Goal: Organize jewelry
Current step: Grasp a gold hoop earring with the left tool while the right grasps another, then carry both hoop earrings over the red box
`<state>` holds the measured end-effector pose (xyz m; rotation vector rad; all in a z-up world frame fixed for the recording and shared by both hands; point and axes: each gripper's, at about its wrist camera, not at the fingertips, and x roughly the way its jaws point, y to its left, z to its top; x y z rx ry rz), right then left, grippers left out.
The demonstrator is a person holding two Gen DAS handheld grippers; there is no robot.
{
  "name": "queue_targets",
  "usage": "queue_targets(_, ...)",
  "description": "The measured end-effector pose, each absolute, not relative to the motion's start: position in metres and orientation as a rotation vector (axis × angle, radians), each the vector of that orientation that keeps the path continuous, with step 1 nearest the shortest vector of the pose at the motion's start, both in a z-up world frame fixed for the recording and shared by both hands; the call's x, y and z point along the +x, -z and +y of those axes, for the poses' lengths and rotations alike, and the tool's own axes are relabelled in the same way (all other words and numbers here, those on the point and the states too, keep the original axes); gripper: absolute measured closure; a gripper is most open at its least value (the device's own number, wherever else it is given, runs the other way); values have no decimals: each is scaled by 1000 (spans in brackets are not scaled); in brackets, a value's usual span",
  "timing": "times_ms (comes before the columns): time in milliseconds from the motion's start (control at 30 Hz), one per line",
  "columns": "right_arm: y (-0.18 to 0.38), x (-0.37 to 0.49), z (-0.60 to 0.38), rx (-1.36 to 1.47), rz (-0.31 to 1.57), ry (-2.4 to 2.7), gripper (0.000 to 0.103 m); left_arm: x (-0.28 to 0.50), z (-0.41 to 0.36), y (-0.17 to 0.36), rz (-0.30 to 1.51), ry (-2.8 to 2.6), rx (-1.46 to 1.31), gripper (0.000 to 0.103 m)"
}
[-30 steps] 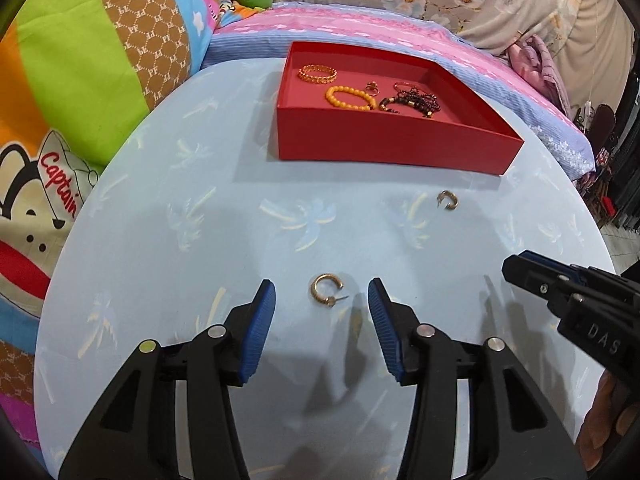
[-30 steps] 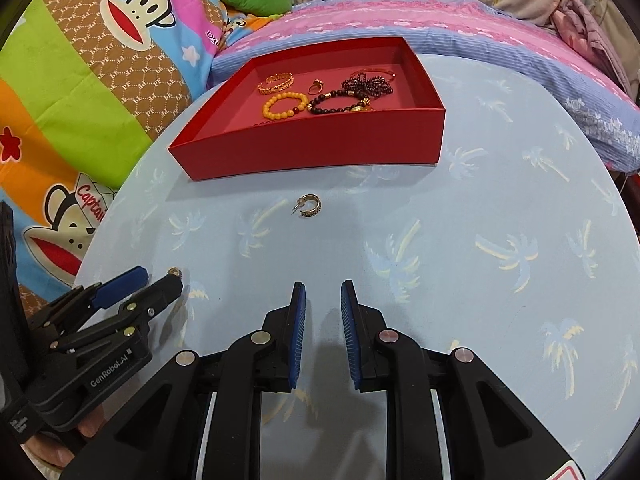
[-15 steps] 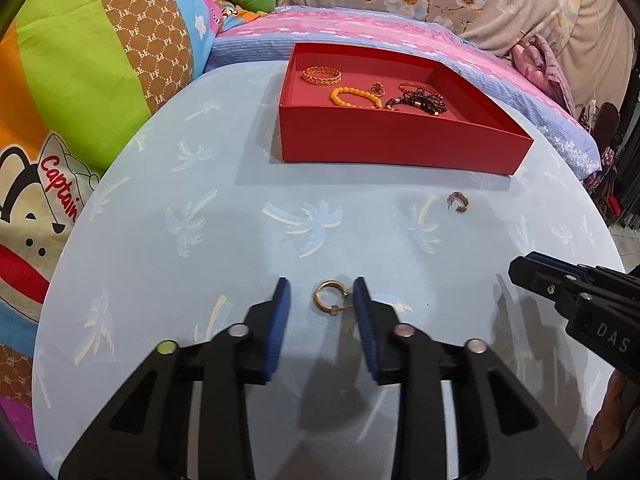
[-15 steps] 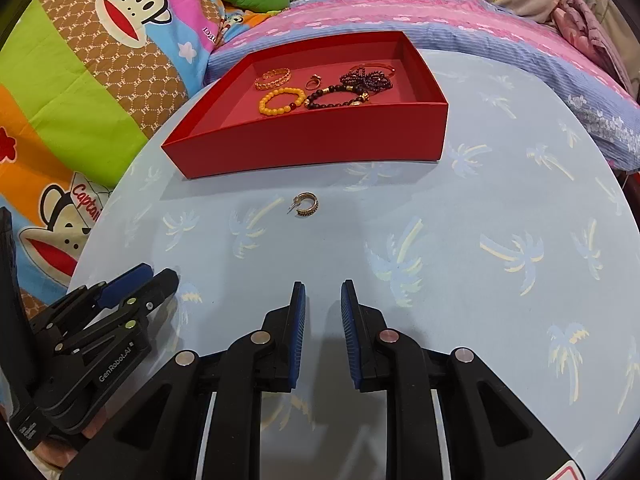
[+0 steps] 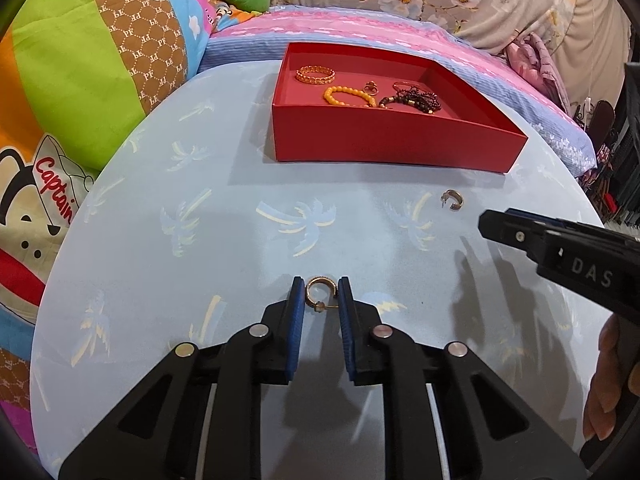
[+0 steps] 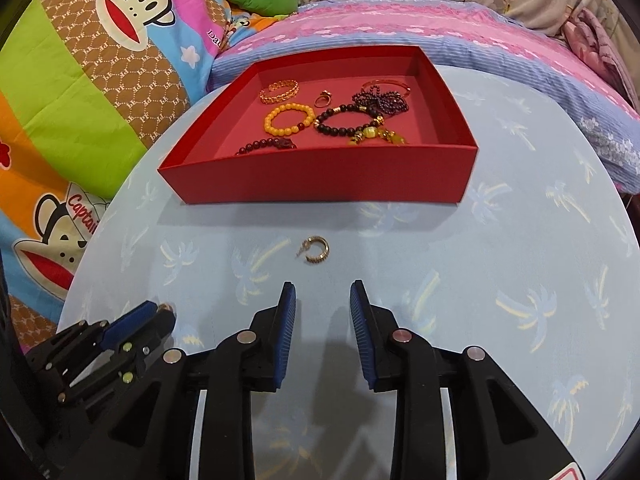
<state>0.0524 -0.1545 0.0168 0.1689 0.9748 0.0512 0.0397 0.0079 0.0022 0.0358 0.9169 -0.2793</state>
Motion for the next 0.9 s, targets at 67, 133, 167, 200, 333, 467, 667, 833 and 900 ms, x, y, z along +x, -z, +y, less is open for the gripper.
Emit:
queue_targets(67,-15,59,-152,163,978,-53,74,41,8,-2,916,279,37,86)
queue_targets(133,-14,64,-150,160,980,-56,74,42,8,-2,916,278,40,86)
queue_targets(167,-12,67,-149,157,981,-56,74,43,7,-2,916,277,41,86)
queue_targets(200,-11,69,-148,155,982,-57,74,45,7,-2,917,277,42,86)
queue_targets(333,-7,76,-145,149,988,-58,74,51,6,-2,916,276,43,86)
queue_targets(467,-4,82,-142,136,985,-54,74,55,5,-2,914,273,43,86)
queue_targets(667,-3,85,-141,102,972,-38,84,67,1,-2,913,268,46,86)
queue_targets(833,-3,76,-144,117,967,-40,84,77,-2,-2,913,260,45,86)
queue_targets(900,-3,70,-145,122,968,-39,84,80,-3,-2,914,254,47,86)
